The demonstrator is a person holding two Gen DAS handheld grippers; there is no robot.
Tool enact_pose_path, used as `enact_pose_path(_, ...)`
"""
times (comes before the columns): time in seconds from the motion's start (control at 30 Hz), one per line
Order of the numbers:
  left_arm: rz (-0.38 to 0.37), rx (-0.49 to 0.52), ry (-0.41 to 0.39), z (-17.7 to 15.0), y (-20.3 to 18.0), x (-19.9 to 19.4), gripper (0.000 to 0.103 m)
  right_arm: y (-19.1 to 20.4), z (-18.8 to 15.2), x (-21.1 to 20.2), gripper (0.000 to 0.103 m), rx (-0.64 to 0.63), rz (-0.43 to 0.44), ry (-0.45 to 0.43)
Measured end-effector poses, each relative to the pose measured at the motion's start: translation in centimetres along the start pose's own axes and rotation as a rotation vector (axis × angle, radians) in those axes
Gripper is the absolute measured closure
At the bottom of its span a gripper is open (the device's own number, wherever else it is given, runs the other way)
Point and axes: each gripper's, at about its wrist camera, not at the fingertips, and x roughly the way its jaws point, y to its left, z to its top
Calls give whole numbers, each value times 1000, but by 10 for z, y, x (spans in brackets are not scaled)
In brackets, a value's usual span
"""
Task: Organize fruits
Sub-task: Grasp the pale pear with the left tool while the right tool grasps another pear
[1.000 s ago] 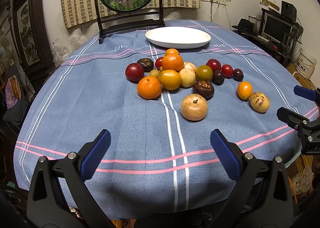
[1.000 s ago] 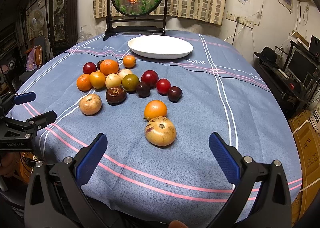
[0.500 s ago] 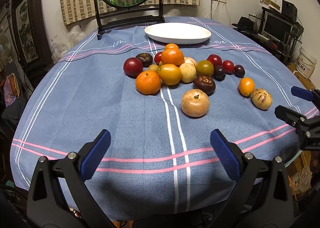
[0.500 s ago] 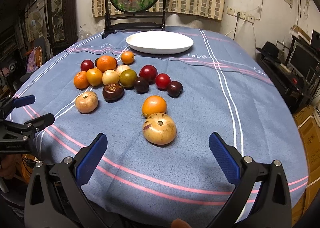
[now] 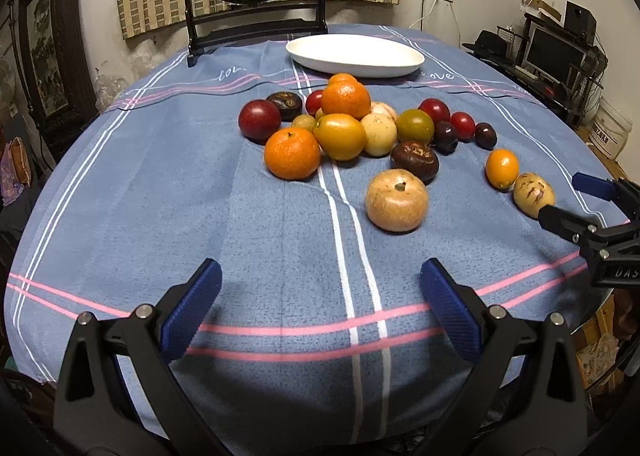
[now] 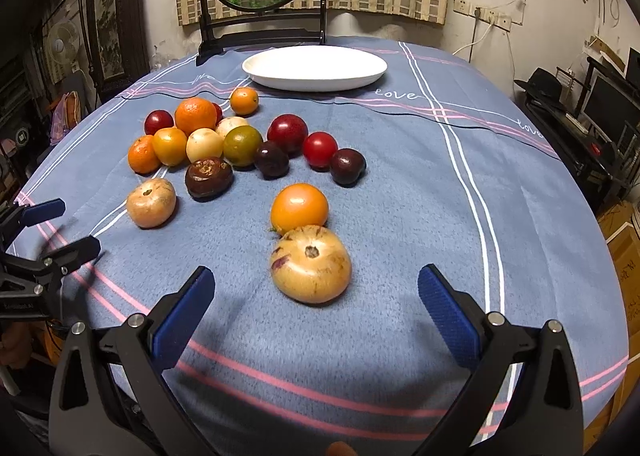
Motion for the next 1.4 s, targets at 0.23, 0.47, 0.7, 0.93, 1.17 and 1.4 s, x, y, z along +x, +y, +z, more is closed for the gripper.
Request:
enact_pose_path(0.23, -13, -9, 1, 4, 3, 7, 2, -8, 5, 13, 11, 20, 21, 18)
enact_pose_path(0.47, -17, -8, 11, 6, 2, 15, 2, -14, 3, 26, 26, 41, 56, 53)
enact_pose_path(0.7, -41, -29, 24, 9, 4, 21, 2, -14, 3, 25, 54, 36, 77, 33)
enact_pose_path(0.93, -88, 6, 14, 22, -6, 27, 4, -11, -2, 22, 58, 5, 86, -8)
enact_pose_path(1.17, -141, 61, 18, 36, -25, 37, 28, -10, -2, 22, 58, -9, 82, -16)
enact_pose_path(1.4, -154, 49, 48, 43, -31, 48, 38, -9, -2, 23, 58, -5, 91, -18)
